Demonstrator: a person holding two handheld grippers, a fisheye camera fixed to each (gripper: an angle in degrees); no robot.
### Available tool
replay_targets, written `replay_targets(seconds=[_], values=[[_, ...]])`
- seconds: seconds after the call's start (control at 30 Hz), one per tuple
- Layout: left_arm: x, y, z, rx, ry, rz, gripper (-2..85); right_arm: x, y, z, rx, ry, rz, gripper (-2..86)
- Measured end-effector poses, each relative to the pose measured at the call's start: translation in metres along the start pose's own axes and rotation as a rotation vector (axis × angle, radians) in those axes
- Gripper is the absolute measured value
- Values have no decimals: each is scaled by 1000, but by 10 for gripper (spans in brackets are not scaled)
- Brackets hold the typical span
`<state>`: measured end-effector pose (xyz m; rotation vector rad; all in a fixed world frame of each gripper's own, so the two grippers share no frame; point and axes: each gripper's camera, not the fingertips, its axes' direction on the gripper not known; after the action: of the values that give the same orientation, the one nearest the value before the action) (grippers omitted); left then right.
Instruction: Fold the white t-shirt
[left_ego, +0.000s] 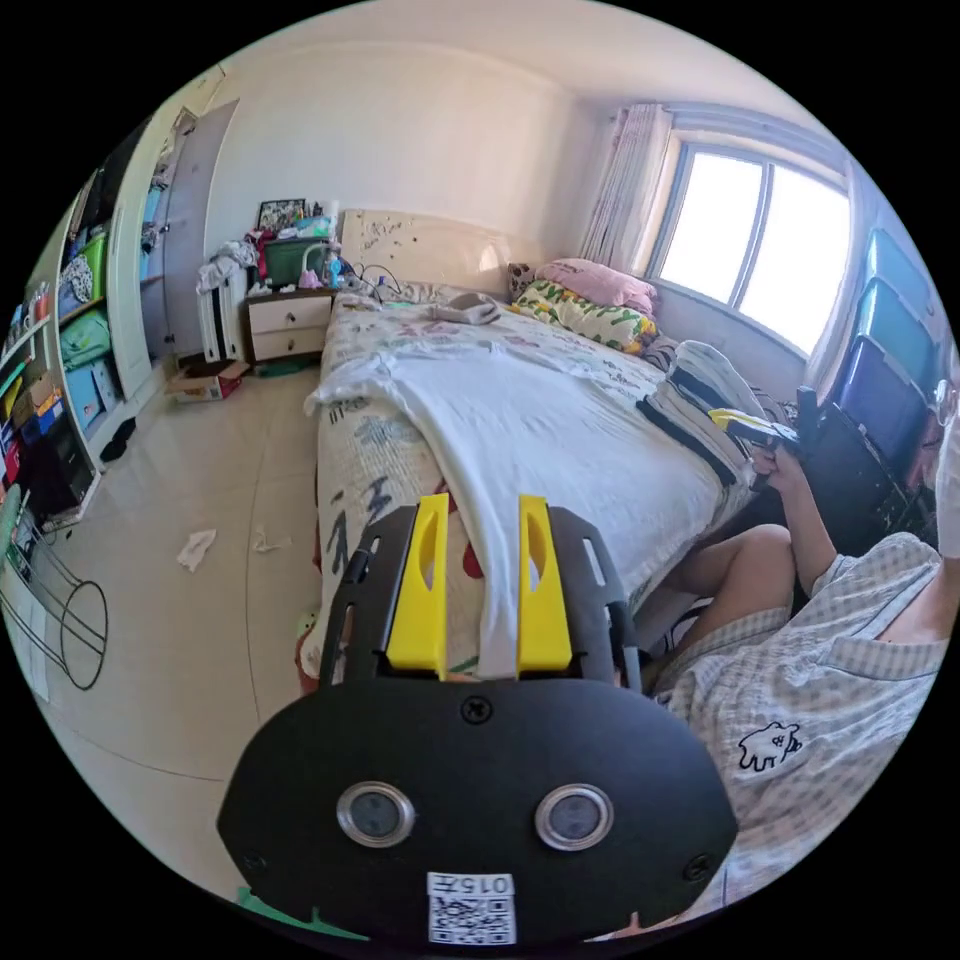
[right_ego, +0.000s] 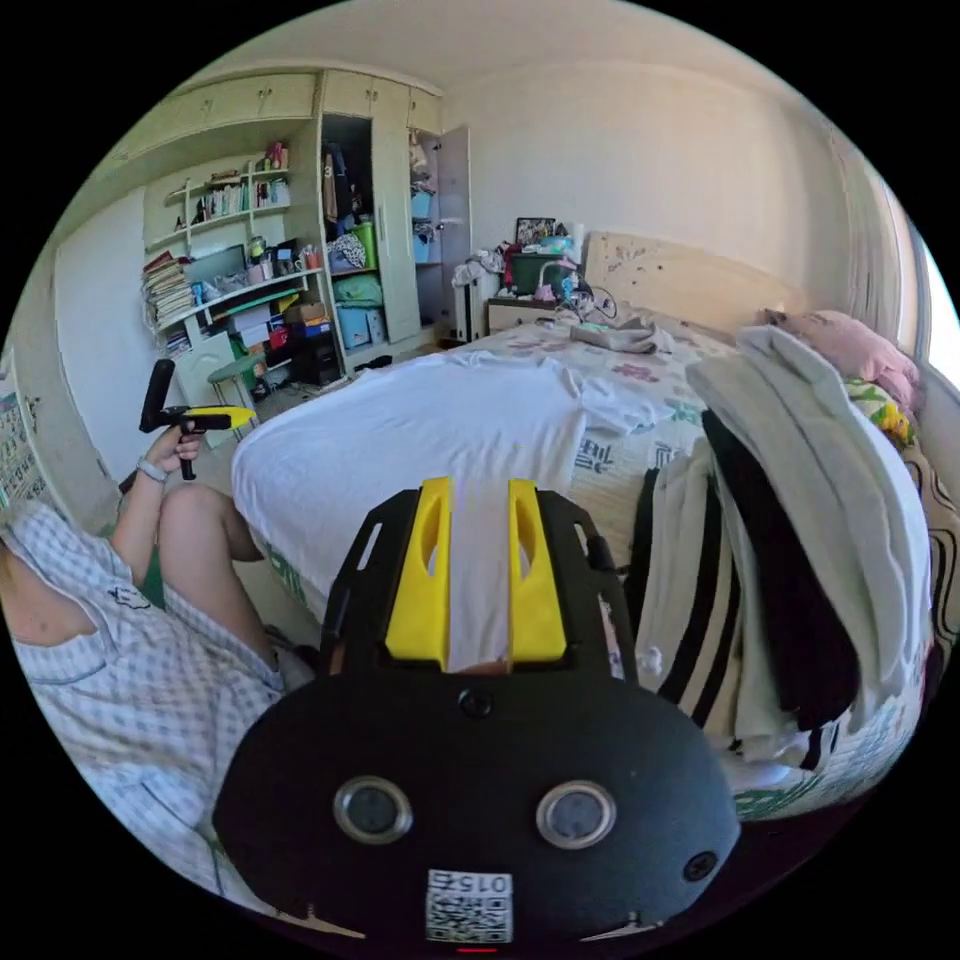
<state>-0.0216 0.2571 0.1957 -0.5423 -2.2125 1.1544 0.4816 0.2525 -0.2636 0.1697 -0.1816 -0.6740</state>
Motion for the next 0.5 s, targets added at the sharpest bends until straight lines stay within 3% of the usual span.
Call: replay_targets(seconds=[0.17, 0.3, 0.37, 0.5], values=[[-3, 44, 25, -72, 19, 19, 101, 8, 45, 23, -291, 4, -6, 99], [-13, 56, 25, -65, -26, 6, 49, 0, 51, 26, -304, 52, -46, 73], [-22, 62, 31, -73, 44, 18, 18, -2, 51, 19, -289, 15, -66, 19], [-37, 77, 19, 0, 69, -11, 7, 1, 51, 3, -286, 8, -83, -5]])
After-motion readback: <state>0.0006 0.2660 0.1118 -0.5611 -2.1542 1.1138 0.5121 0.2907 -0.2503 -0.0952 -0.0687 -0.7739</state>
